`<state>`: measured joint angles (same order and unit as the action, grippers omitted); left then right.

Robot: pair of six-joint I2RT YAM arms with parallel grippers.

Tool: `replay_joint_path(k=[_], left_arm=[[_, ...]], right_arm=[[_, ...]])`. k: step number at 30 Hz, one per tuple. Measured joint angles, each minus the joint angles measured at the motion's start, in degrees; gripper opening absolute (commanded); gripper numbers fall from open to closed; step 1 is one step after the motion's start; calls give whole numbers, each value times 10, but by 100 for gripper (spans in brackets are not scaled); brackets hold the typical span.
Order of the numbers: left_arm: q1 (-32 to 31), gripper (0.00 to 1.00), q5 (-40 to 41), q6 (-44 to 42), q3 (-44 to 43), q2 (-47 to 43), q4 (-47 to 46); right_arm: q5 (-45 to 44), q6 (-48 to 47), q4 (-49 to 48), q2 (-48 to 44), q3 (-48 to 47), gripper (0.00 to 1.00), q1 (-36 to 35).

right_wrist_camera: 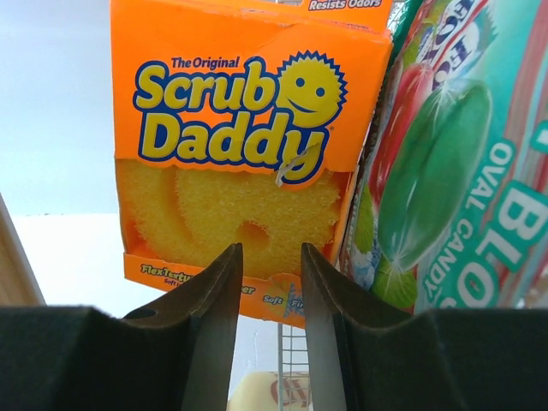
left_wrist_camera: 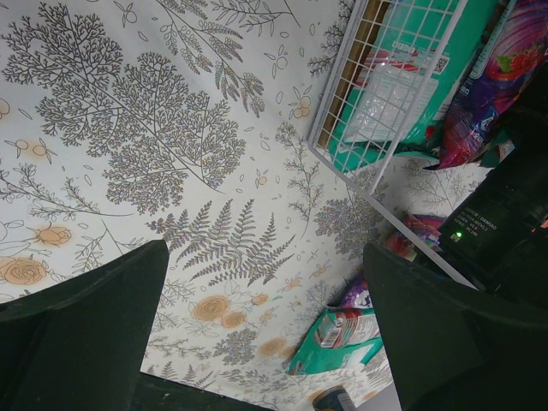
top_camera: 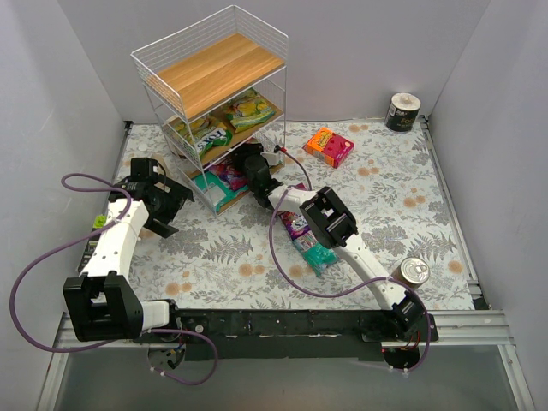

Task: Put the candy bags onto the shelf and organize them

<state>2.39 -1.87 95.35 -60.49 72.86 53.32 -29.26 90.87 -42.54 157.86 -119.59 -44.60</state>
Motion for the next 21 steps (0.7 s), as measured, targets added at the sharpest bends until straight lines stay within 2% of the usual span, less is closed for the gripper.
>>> replay_joint_path(k=[12,21], left_arm=[[0,98,0,-1,0,0,-4],[0,98,0,-5,0,0,-11]], right_arm=[[40,-35,-7,8,-13,40,5],[133,-125,-50,8,1,41,15]])
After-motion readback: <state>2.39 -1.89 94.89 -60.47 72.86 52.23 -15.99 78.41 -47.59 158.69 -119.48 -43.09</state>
